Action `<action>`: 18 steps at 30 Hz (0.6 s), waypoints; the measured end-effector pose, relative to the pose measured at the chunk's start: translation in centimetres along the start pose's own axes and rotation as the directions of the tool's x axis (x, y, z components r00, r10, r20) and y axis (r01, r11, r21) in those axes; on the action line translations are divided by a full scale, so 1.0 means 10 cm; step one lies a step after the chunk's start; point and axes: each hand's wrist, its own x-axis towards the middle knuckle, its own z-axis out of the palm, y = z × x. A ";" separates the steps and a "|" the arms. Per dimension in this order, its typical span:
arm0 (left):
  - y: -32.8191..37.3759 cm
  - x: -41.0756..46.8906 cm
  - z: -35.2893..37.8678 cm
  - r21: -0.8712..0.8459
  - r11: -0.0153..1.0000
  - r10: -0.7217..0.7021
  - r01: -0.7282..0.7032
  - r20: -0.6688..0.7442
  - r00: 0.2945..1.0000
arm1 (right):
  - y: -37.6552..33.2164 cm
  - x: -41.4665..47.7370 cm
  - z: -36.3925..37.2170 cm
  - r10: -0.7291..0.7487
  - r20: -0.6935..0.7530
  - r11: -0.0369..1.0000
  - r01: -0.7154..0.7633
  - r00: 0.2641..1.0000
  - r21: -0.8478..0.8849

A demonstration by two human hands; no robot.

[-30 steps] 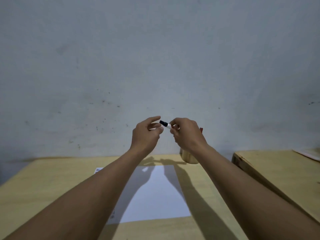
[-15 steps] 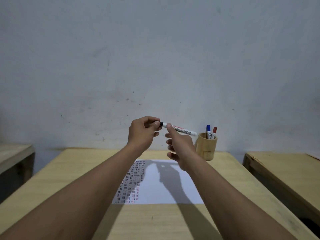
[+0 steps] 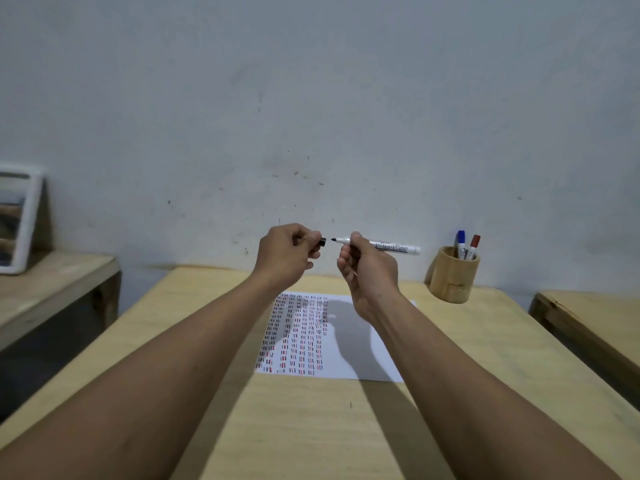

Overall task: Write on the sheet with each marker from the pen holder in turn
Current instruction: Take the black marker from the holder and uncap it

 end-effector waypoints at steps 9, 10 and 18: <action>-0.69 -0.01 -0.45 0.452 0.888 -0.084 0.086 -0.024 0.996 | 0.20 0.05 -0.08 0.009 0.043 0.924 0.007 0.999 -0.382; -0.78 -0.02 -0.47 0.488 0.868 -0.098 0.091 -0.013 0.995 | 0.23 0.05 -0.08 0.014 0.050 0.913 0.008 0.999 -0.407; -1.15 -0.13 -0.48 0.739 0.670 -0.109 0.067 0.009 0.994 | 0.36 0.09 -0.18 0.020 0.078 0.857 0.023 0.997 -0.514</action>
